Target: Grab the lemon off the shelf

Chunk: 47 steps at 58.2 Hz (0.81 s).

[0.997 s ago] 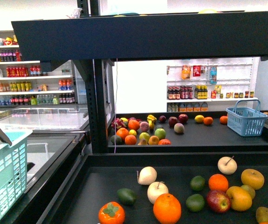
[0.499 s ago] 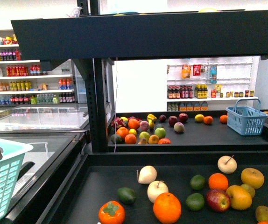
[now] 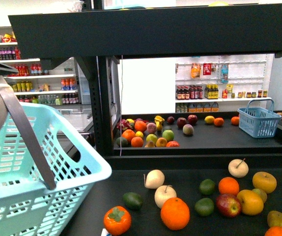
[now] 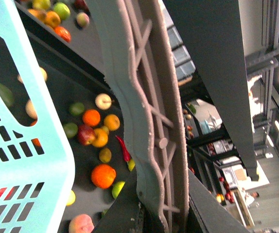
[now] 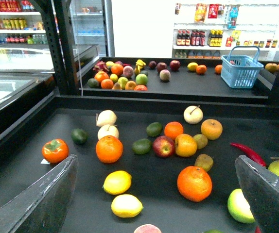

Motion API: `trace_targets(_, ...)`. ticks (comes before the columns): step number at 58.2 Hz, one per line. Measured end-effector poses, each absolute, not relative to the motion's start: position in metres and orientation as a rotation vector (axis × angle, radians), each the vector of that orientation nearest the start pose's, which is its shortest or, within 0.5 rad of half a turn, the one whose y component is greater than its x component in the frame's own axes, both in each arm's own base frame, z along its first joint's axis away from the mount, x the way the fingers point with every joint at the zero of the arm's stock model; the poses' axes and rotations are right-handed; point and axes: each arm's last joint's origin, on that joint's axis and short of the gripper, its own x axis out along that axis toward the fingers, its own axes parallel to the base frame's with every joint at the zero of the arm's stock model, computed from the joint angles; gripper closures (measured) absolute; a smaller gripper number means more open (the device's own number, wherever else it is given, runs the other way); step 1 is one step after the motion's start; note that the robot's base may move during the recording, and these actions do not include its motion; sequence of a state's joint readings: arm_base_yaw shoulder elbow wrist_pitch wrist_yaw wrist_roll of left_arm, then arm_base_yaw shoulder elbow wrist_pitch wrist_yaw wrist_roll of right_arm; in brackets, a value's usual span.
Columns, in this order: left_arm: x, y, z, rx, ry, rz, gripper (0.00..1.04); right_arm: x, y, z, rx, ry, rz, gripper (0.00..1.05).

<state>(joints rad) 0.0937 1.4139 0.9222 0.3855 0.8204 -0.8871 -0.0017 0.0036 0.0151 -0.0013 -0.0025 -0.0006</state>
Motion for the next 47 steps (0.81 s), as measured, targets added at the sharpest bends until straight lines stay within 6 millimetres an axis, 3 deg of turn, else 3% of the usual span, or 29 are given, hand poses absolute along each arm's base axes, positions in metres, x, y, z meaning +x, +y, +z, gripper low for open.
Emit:
trace_targets(28, 0.325, -0.083, 0.256, -0.823, 0.565, -0.906, 0.93, 0.097, 0.000, 0.168, -0.001, -0.010, 0.002, 0.07)
trace_targets(47, 0.337, -0.110, 0.249, -0.804, 0.556, -0.973, 0.93, 0.097, 0.000, 0.168, -0.001, -0.010, 0.001, 0.07)
